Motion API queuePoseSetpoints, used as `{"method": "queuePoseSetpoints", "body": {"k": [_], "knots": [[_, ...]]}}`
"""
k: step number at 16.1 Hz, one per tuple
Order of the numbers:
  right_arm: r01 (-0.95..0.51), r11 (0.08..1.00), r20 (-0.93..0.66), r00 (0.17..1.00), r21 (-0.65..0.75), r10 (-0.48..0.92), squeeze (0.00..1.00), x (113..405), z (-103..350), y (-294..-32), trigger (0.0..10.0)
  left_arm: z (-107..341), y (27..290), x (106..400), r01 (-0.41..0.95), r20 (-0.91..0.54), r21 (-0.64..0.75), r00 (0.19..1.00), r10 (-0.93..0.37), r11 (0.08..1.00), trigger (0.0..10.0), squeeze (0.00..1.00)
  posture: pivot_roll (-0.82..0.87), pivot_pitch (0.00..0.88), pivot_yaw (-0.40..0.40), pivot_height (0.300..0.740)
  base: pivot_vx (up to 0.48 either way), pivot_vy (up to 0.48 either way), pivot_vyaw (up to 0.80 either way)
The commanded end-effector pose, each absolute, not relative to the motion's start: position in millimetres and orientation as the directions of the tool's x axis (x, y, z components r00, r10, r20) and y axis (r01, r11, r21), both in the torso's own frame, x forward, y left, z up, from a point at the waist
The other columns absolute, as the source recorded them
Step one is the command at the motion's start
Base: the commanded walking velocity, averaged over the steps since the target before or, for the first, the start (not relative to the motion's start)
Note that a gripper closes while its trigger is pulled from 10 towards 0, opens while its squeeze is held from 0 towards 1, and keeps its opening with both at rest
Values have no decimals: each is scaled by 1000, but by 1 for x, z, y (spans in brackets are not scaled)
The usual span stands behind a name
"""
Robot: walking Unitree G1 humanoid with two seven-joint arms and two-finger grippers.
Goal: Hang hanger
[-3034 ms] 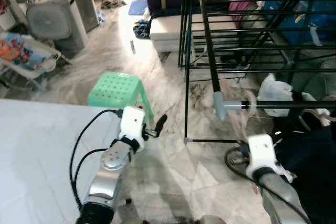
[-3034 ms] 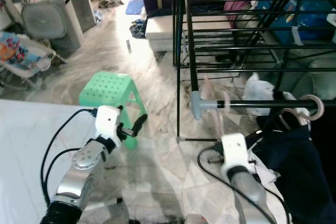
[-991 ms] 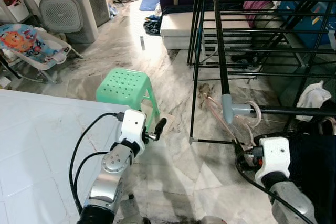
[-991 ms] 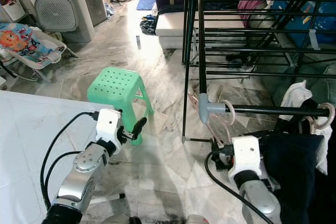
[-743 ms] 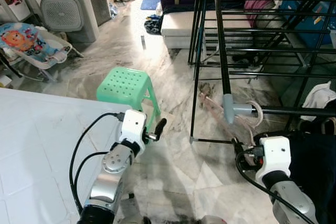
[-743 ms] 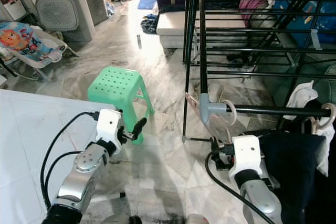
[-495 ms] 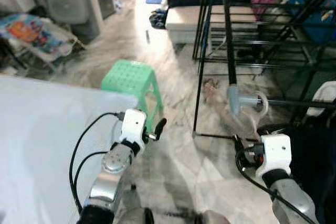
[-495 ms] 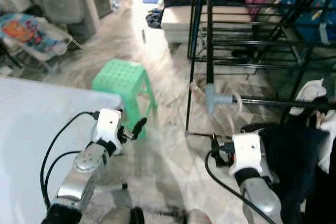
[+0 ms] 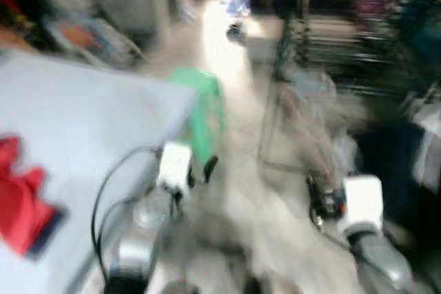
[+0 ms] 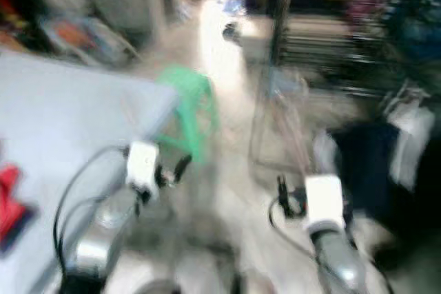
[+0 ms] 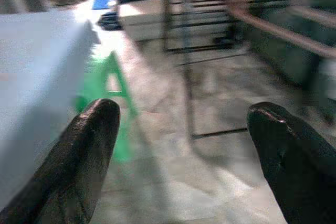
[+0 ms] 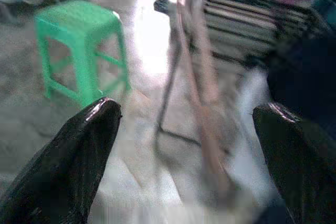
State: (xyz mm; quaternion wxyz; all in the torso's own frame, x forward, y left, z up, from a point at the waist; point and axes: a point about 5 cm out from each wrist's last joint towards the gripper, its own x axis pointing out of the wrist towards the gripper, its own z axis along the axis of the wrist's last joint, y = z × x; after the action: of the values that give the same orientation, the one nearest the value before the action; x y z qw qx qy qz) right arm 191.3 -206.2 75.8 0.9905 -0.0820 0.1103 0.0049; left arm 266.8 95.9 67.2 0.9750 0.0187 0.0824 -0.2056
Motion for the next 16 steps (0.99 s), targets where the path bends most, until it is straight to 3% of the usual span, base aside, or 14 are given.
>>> {"method": "queuePoseSetpoints", "body": {"k": [1,6,7,8,12,16], "knots": [[-8,981,-168,985,-192,-24,1000,197,85,-207,10000,69,99,268,403,-165,16,904,-395,915,10000,0,-93,0,63,740,-356,-247,0],[-47,985,-132,991,-168,25,961,203,89,-199,10000,69,99,268,406,-167,18,902,-397,914,10000,0,-85,0,63,740,-312,-247,0],[-57,979,-131,991,-196,31,259,203,88,-197,10000,70,99,268,406,-166,19,902,-398,914,10000,0,-78,0,63,740,-296,-244,0],[-70,978,-135,990,-196,44,0,204,87,-194,10000,70,99,267,405,-166,19,903,-396,914,10000,0,-78,0,63,740,-292,-251,0],[-101,976,-104,991,-195,82,0,212,90,-188,10000,70,99,267,401,-159,14,905,-394,916,10000,0,-59,0,59,740,-220,-184,0],[-151,973,-77,987,-176,139,0,214,94,-181,10000,74,102,272,343,-128,16,932,-338,939,10000,0,-58,0,57,740,0,0,792]]}}
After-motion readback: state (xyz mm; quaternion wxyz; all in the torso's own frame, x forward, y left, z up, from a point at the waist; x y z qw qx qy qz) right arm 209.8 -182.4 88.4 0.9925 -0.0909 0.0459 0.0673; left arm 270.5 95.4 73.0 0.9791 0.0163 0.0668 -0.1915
